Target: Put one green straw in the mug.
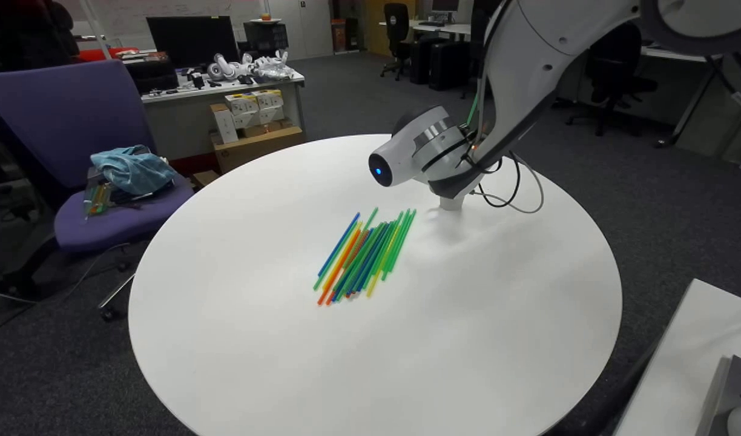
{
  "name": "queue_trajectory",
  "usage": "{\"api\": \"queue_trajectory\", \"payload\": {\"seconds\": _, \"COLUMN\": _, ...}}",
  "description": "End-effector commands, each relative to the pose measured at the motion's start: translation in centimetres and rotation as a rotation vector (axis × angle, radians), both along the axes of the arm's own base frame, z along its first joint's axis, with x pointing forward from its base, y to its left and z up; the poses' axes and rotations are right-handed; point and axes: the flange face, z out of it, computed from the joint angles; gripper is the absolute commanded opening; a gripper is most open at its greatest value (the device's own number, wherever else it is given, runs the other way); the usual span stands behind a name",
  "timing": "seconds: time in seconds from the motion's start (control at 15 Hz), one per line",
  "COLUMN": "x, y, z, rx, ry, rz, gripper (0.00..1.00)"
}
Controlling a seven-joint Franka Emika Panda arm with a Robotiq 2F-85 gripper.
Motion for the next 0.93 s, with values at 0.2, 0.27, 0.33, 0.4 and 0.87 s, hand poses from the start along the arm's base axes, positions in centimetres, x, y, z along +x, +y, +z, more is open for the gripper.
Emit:
{"api": "queue_trajectory", "payload": {"seconds": 0.2, "x": 0.2, "y": 0.2, "z": -3.1, "rx": 0.043, "ry": 0.046, "rz": -0.007, "gripper": 0.26}}
{"api": "queue_trajectory", "payload": {"seconds": 0.27, "x": 0.1, "y": 0.3, "z": -3.3, "rx": 0.063, "ry": 0.051, "rz": -0.004, "gripper": 0.28}}
{"api": "queue_trajectory", "payload": {"seconds": 0.33, "x": -0.1, "y": 0.5, "z": -2.8, "rx": 0.095, "ry": 0.053, "rz": 0.005, "gripper": 0.34}}
{"api": "queue_trajectory", "payload": {"seconds": 0.4, "x": -0.2, "y": 0.8, "z": -2.3, "rx": 0.128, "ry": 0.051, "rz": 0.015, "gripper": 0.41}}
{"api": "queue_trajectory", "payload": {"seconds": 0.87, "x": 0.0, "y": 0.5, "z": 6.1, "rx": 0.482, "ry": 0.003, "rz": 0.154, "gripper": 0.93}}
